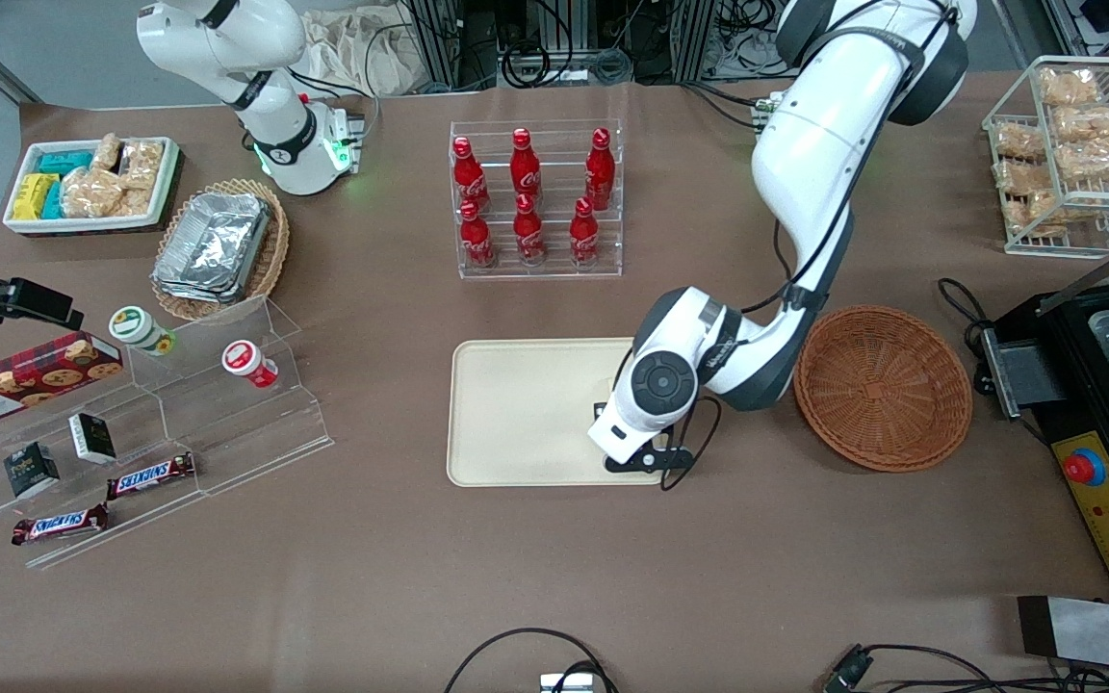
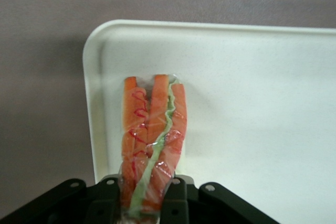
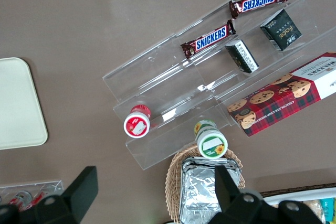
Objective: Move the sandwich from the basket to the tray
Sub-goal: 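Carry the sandwich with the left gripper over the beige tray, then lower the sandwich onto the tray and open the left gripper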
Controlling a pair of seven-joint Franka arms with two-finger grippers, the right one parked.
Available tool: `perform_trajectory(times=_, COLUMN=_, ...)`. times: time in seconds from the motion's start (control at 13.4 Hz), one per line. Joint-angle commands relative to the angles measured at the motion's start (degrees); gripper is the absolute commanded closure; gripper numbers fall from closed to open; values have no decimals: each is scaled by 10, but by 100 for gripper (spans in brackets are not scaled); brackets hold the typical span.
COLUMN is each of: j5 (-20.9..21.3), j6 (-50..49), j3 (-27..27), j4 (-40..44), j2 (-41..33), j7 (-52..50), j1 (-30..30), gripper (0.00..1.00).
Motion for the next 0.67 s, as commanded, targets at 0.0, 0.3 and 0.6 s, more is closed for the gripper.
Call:
perform_trajectory(times=0.0, j5=17, j6=-12, j3=8, j4=15, j2=3, j7=-1, j1=-12, gripper=100)
perform_trajectory(times=0.3, j5=16, j6=-30, j3=8, j4=15, j2=-21, j7=-4, j1=-6, gripper=0)
perform_trajectory(times=0.6, j5=15, j6=-49, j3=10, j4=14, j2=-69, j7=-7, j1=-4, gripper=0)
